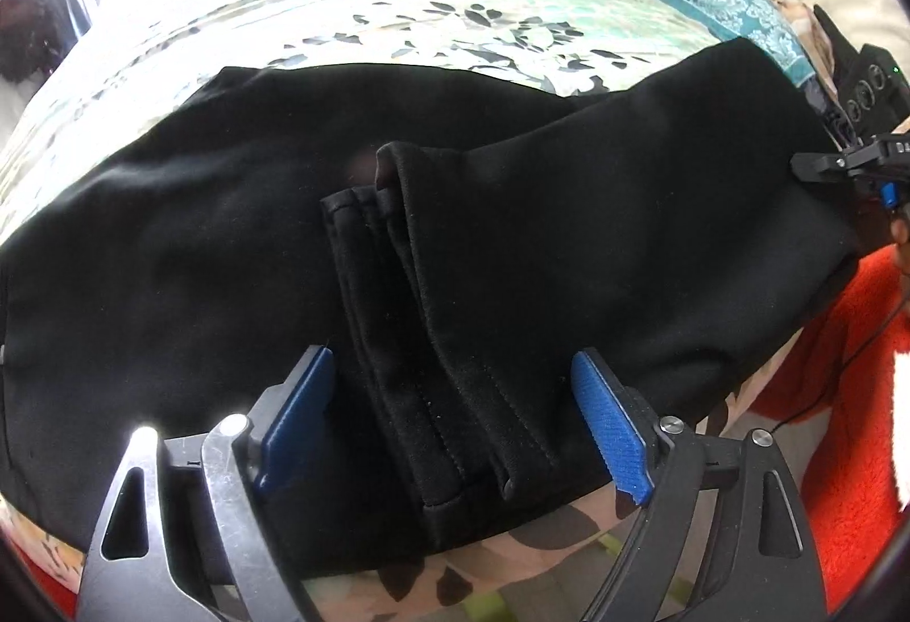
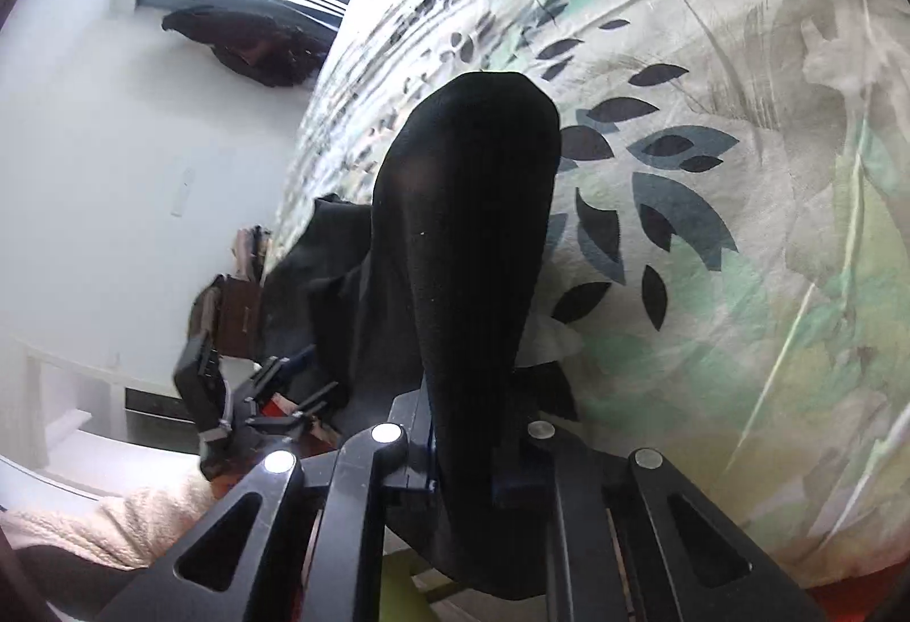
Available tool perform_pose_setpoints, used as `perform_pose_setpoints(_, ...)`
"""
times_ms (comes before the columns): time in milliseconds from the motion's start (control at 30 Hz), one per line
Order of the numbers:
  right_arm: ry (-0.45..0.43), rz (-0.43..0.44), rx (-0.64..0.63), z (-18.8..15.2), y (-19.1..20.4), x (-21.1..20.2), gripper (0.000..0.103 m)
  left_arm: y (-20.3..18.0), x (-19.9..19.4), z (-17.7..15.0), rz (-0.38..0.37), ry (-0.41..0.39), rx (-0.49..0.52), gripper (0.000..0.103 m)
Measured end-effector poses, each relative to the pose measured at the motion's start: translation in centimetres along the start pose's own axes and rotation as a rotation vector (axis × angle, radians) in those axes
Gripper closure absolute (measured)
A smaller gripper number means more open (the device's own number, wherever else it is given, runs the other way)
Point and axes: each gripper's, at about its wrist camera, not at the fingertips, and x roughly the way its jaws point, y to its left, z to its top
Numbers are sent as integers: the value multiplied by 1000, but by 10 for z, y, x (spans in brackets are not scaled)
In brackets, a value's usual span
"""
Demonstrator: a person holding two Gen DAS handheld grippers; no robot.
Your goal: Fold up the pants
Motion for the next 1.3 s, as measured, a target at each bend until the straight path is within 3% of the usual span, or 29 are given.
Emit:
perform_pose_setpoints(33,-9,-4,2,-1,3,-1,91,0,0,0,-4,0,-3,15)
perform_pose_setpoints(100,-9,-109,-13,-3,5,4,86,2,-2,-1,-11,2,-5,14)
perform_pose_setpoints(200,27,-284,-1,-4,-3,20,53,14,-17,3,-20,23,-20,19)
perform_pose_setpoints(267,-4,-297,-9,-5,0,16,44,40,-40,6,-4,-18,-67,19)
perform_pose_setpoints(333,-50,-368,-50,-7,9,8,22,89,-68,11,38,-79,-166,15)
perform_pose_setpoints(400,-117,-409,-83,-10,20,-2,21,154,-88,13,53,-109,-299,7)
perform_pose_setpoints(533,-236,-396,-54,-6,24,-24,21,299,-112,-6,70,-129,-612,7)
perform_pose_setpoints(600,-285,-385,-42,-4,27,-32,21,357,-109,-28,84,-99,-747,7)
perform_pose_setpoints(667,-325,-368,-42,-3,35,-40,21,388,-99,-48,82,-42,-790,7)
perform_pose_setpoints(833,-336,-347,-64,-3,61,-26,21,389,-61,-75,-112,68,-706,7)
perform_pose_setpoints(933,-290,-355,-82,-7,71,-7,21,379,-60,-73,-257,34,-669,9)
perform_pose_setpoints(1000,-266,-356,-100,-9,79,6,21,375,-60,-67,-413,14,-663,22)
perform_pose_setpoints(1067,-249,-350,-127,-11,89,18,21,368,-55,-60,-363,43,-621,24)
perform_pose_setpoints(1100,-240,-340,-147,-12,96,23,21,368,-47,-59,-327,76,-618,32)
perform_pose_setpoints(1167,-217,-315,-193,-16,111,33,21,370,-39,-60,-308,79,-658,31)
perform_pose_setpoints(1233,-183,-308,-252,-22,129,47,21,368,-41,-57,-294,64,-685,47)
perform_pose_setpoints(1267,-167,-311,-282,-26,136,53,21,366,-43,-55,-309,48,-692,67)
perform_pose_setpoints(1300,-148,-313,-312,-30,144,60,21,365,-48,-55,-306,30,-706,75)
